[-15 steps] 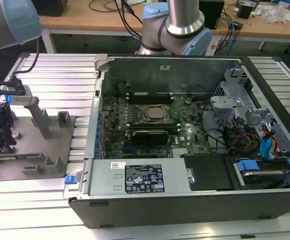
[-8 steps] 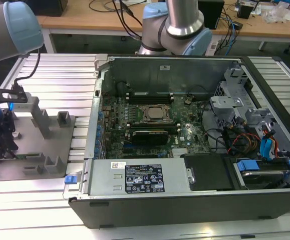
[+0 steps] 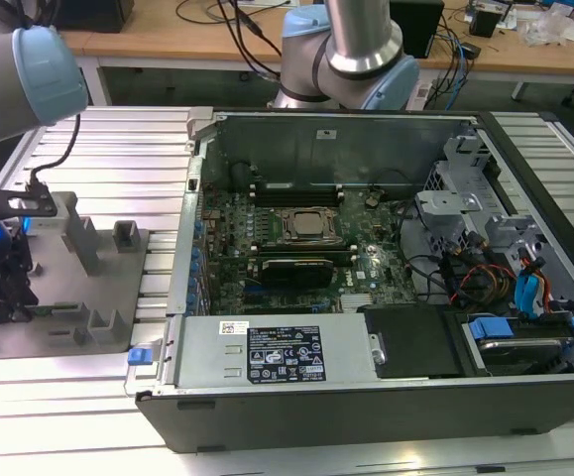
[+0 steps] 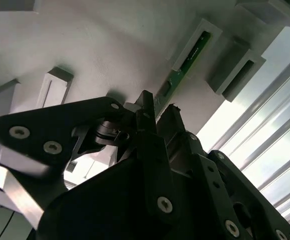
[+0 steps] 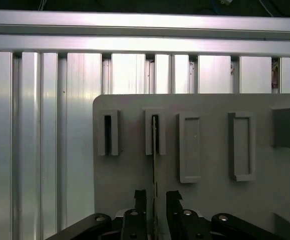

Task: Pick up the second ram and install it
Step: 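Pick up the second ram and move it above second insertion slot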

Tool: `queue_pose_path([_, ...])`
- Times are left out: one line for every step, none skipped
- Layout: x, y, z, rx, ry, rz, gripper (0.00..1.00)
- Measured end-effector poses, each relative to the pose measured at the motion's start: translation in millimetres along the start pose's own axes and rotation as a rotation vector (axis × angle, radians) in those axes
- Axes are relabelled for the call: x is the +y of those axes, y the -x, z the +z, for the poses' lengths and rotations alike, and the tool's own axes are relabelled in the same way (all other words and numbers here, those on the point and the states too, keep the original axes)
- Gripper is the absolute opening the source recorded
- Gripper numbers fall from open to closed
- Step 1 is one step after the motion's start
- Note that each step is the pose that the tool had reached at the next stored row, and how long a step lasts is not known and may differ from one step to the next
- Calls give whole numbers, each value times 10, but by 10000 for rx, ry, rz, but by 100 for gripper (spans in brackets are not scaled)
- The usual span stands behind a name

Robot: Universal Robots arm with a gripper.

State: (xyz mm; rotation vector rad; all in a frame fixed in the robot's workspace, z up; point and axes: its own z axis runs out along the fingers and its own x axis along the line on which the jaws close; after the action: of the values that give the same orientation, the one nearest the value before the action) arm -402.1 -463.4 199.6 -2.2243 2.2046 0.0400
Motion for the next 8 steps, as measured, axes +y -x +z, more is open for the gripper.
queue_pose_path([1,0,9,0,1,-1,30])
queue_pose_path([2,-1,13,2,2,-2,30])
queue_pose_path([2,0,13,2,2,-2,30])
queue_pose_path([2,0,14,0,1,-2,30])
queue_pose_path([2,0,14,0,0,-2,30])
queue_pose_path([2,0,15,0,0,-2,30])
queue_pose_path([1,0,14,0,0,-2,22])
queue_pose_path([2,0,14,1,1,-2,22])
